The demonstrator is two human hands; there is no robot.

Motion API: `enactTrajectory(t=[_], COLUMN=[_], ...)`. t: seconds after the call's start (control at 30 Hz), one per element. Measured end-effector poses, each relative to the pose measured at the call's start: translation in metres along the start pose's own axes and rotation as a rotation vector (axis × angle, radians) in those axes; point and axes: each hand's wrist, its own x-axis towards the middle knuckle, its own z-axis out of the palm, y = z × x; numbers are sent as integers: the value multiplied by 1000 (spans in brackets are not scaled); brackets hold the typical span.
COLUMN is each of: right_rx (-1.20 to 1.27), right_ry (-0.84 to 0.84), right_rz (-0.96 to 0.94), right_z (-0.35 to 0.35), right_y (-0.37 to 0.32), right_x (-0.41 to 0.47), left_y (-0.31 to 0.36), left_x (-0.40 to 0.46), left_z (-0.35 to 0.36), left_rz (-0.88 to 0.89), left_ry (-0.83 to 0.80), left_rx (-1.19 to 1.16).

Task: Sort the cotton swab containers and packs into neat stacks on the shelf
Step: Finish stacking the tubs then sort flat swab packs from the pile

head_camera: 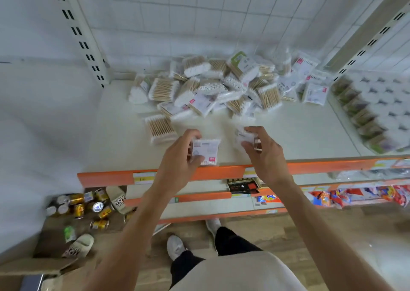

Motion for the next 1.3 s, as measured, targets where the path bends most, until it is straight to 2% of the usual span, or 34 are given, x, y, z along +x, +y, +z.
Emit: enactTrajectory(t=[0.2,0.3,0.4,0.5,0.57,0.73,0.93,1.1,1.3], right_rx=[-107,-105,15,265,337,353,557,519,477], right_ry=[-59,-65,-23,124,175,216,232,269,310], right_rz=[-72,-132,-147,-49,-10,94,215,252,264], right_z=[-3,-4,-13,-41,-66,-130,-210,-262,-303], right_y=[-4,-1,10,31,54,131,208,255,295], right_x=[13,14,8,-13,-34,-86,-138,-168,-167], left_y=[-6,-1,10,34,56,119,181,224,259], left_x=[-14,-22,-21,-14,-9,-6,-13,-13,4], left_z=[-9,-6,5,24,47,139,262,333,377], left_rz=[34,71,65,55,59,57,87,141,155], left_ry=[182,202,192,162,124,-25,-215,-313,-366], left_rx=[18,80,97,118,128,52,-50,-64,-42])
